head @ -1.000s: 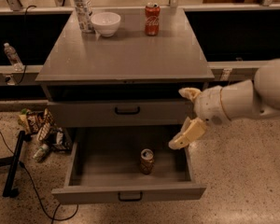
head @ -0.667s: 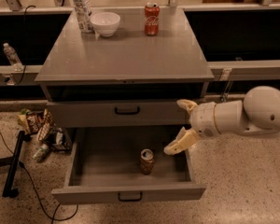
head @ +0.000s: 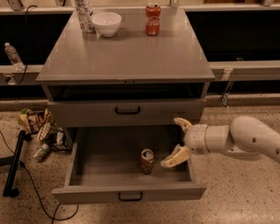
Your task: Pick orange can from middle drawer and place on counter
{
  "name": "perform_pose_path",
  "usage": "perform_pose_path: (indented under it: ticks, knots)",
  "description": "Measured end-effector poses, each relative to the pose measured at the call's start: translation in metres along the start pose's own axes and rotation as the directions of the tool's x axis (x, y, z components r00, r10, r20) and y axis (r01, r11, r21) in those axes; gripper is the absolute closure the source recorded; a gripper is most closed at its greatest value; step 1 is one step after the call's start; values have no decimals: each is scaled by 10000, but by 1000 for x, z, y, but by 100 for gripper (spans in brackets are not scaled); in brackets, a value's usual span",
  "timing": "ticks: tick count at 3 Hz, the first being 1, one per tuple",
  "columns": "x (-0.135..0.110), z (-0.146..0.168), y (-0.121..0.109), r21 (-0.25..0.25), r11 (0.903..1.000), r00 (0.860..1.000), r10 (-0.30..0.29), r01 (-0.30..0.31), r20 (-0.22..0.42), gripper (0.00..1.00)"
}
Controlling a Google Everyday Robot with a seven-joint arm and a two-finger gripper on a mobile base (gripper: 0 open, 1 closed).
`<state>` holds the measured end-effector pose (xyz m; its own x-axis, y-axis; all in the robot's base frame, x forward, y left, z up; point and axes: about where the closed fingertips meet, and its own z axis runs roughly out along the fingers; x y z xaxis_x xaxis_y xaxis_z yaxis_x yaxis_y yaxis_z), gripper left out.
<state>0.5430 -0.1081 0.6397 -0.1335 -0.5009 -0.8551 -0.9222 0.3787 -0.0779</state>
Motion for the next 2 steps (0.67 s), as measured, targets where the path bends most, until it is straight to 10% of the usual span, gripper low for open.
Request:
perform_pose_path:
  ticks: [2]
  knots:
    - [44,26,10,-64,9986,9985,528,-527,128,0]
